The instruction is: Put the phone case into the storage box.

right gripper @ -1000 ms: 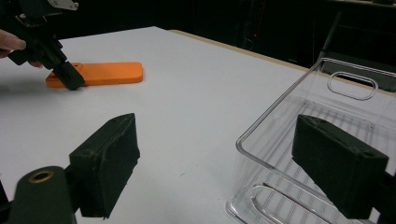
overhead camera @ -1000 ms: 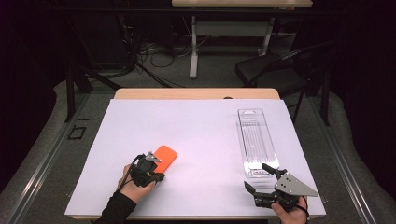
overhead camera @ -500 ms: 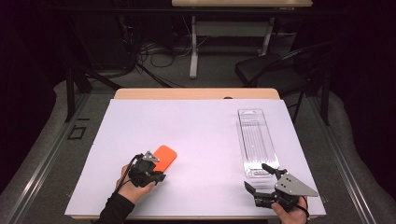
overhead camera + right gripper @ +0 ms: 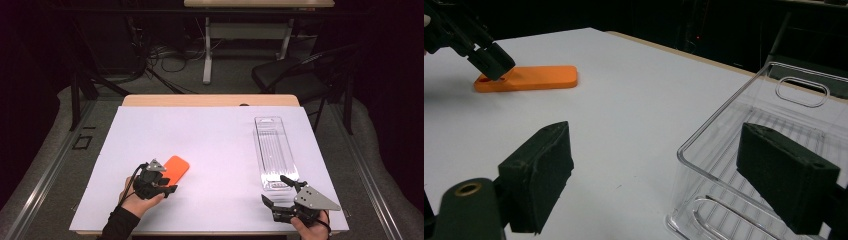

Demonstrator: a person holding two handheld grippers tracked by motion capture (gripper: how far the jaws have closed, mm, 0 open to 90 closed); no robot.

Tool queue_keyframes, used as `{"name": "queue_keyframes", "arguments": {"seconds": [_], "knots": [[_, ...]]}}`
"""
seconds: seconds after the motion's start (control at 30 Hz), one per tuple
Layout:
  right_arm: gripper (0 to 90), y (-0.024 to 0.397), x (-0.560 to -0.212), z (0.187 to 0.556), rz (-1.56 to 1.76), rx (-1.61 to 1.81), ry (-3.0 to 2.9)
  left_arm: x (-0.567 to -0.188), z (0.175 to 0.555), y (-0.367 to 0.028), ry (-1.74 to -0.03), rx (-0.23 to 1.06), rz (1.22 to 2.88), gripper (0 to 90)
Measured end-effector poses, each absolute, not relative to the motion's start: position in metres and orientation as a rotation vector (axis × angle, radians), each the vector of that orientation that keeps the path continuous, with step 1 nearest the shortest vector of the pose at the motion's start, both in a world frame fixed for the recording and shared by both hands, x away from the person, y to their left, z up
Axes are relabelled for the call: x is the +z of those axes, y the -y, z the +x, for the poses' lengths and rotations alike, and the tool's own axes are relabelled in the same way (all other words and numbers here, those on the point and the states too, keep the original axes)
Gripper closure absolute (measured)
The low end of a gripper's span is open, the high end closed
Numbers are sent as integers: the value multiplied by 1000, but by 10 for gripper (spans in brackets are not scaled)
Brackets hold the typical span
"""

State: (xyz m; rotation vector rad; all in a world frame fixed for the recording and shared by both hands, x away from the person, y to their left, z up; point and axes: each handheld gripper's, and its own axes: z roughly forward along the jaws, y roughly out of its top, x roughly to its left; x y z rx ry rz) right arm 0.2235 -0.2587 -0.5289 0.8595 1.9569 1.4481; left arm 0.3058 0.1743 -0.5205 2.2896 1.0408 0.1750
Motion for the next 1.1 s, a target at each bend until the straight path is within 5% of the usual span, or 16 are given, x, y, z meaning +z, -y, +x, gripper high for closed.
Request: {"name": "queue_keyframes", "arguments": {"seconds": [0.37,0.7,1.1], "knots": [[141,258,-529,223,863,1443,-1958,-512,312,-179,-1036,138,2250,474],[141,258,-530,224,862,1448,-1957,-509,321,-176,-1064,109,2253,172],[141,258,-530,224,865,1443,-1963,-509,336,-178,-1088,22,2269,42]]}}
